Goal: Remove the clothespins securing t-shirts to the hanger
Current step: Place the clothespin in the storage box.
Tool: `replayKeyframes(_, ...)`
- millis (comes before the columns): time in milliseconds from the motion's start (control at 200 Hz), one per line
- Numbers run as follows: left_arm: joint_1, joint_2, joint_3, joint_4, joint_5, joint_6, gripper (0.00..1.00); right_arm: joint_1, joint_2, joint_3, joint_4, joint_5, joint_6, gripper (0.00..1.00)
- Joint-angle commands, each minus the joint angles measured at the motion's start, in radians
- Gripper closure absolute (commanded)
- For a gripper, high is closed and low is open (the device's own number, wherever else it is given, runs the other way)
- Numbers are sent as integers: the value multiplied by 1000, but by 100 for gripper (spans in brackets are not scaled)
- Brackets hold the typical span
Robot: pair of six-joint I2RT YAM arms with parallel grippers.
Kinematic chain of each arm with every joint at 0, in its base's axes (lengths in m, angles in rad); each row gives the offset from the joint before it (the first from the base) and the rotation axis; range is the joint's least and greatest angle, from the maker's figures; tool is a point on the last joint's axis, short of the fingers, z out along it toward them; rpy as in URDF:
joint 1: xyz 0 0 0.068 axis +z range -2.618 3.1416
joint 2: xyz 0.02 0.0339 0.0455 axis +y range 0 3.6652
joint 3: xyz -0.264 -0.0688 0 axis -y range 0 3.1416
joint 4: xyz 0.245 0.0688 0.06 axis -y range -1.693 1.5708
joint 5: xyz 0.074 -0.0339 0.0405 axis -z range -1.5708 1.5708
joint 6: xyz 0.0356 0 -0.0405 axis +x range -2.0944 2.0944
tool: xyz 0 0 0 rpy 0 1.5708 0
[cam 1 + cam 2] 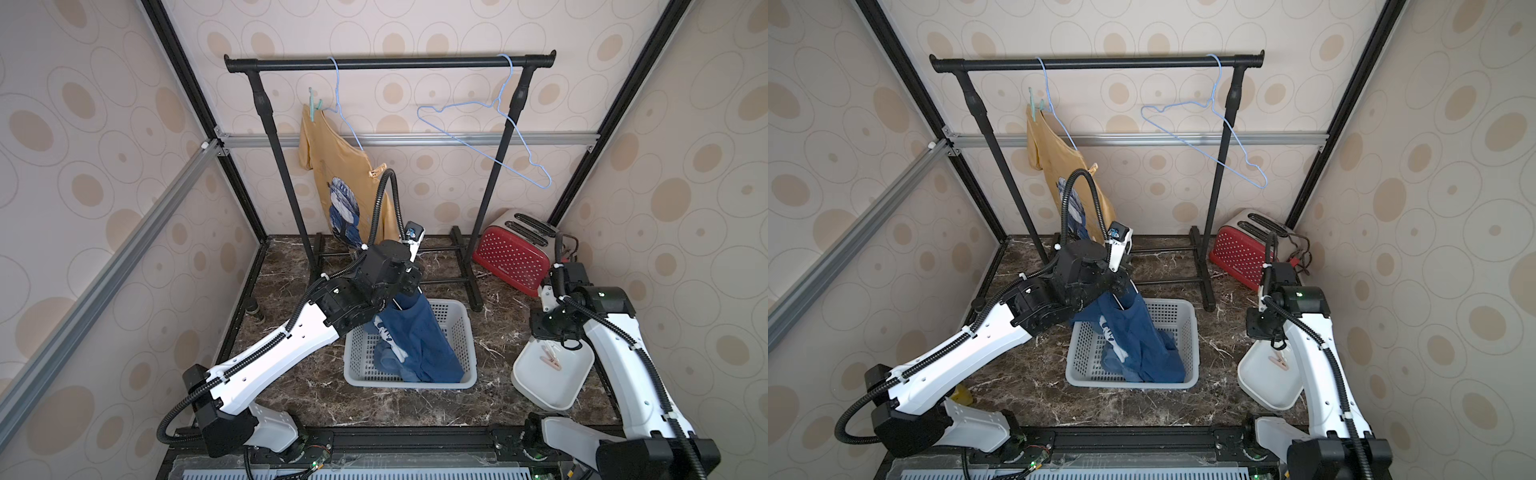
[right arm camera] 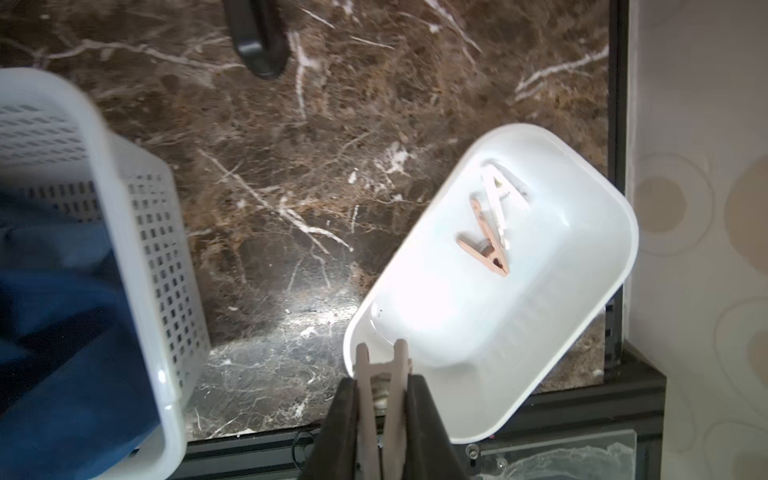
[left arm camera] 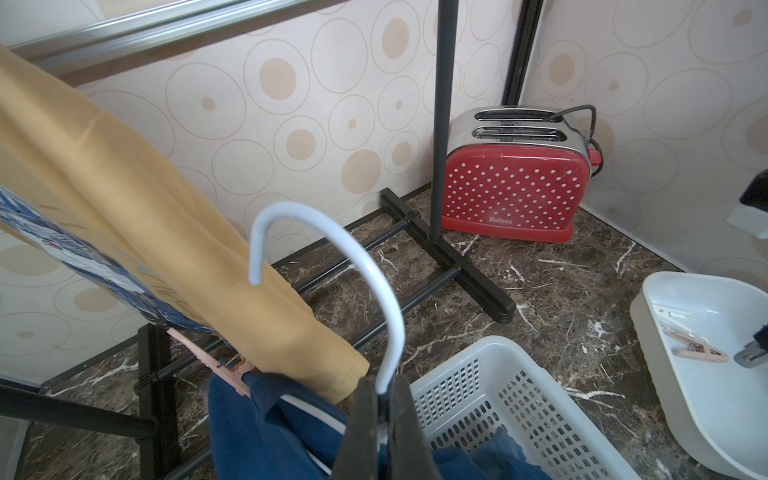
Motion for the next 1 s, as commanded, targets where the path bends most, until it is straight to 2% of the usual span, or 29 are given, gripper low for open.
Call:
replayKeyframes(0,-5,-49,-6,52,29,2,100,-54,44,-8,24,-18,-35,89)
replayKeyframes(240,-5,-52,0,60,48,18,100,-204,135,-105,155,26,-27,89)
replayKeyframes(446,-5,-29,25,58,67,15,100,-271,279,-137,246,51,-27,87)
replayKeyframes(596,-5,-25,29,59,56,10,100,-289,370,-136,274,47,-31,85)
replayKeyframes(771,-5,-22,28,56,41,8,100,-294,449,-133,297,19,-34,77)
replayKeyframes(997,-5,-7,37,49,37,8,100,-294,490,-128,303,-7,-41,67)
